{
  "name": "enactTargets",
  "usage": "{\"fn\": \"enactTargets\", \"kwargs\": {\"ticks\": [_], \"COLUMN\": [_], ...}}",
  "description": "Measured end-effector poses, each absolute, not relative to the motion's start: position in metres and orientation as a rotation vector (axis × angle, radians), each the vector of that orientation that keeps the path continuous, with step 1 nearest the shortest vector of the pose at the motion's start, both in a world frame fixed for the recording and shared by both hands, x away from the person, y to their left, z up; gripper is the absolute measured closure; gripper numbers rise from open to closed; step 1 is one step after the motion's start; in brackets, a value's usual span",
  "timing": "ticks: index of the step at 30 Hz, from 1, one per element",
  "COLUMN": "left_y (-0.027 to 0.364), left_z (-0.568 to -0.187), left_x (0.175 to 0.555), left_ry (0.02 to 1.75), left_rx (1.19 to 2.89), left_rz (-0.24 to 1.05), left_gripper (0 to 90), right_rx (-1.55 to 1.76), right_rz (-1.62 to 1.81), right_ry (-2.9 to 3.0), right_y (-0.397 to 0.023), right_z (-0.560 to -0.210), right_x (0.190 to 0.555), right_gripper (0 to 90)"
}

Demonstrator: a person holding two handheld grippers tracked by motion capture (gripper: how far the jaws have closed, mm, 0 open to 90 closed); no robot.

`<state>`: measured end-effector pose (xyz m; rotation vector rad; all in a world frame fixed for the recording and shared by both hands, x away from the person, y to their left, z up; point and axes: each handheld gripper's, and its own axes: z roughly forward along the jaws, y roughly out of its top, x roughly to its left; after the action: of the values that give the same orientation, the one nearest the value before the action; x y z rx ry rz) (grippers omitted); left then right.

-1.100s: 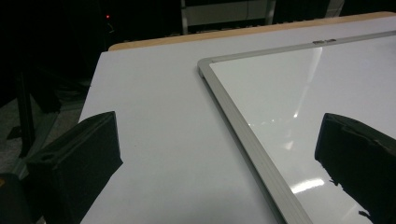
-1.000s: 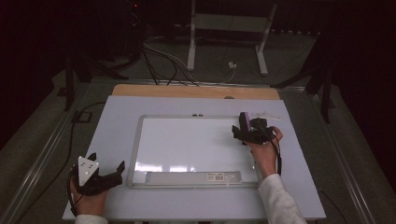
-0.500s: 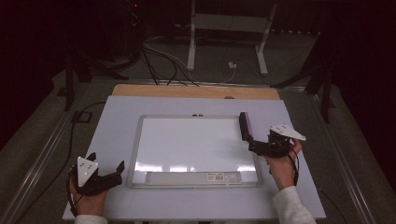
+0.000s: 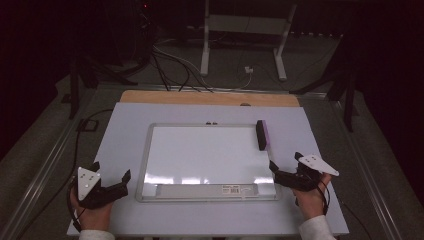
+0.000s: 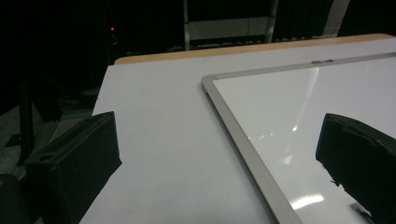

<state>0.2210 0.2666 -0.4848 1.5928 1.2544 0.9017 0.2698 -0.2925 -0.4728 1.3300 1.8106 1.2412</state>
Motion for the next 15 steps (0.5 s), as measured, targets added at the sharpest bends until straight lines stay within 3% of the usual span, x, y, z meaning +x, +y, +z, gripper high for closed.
{"fn": "enactTargets", "kwargs": {"ticks": [15], "left_y": [0.268], "left_z": [-0.475], "left_x": [0.222], "left_ry": [1.17], "left_rx": [1.568], "left_rz": [0.88], "left_gripper": [0.4], "right_rx": [1.286], "right_rz": [1.281], "right_ry": [1.811], "right_y": [-0.316], "right_z": [-0.486], "right_x": [0.244], "right_gripper": [0.2]}}
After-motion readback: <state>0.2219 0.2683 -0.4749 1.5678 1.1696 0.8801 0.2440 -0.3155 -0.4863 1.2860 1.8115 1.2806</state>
